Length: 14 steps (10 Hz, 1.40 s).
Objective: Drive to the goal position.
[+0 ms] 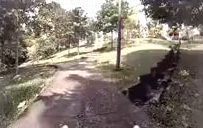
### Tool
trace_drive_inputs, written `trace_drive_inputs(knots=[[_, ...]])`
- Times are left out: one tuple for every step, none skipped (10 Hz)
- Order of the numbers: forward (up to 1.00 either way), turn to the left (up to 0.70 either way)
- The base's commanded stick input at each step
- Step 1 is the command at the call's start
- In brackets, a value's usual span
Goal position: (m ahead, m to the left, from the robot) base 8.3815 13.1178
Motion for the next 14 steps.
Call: trace_drive_inputs(knots=[[0.45,0.27],[0.45,0.27],[0.45,0.27],[0.45,0.27],[0.45,0.27],[0.45,0.27],[0.45,0.27],[0.45,0.27],[0.45,0.27],[0.45,0.27],[0.45,0.16],[0.45,0.0],[0.45,0.0],[0.45,0.0]])
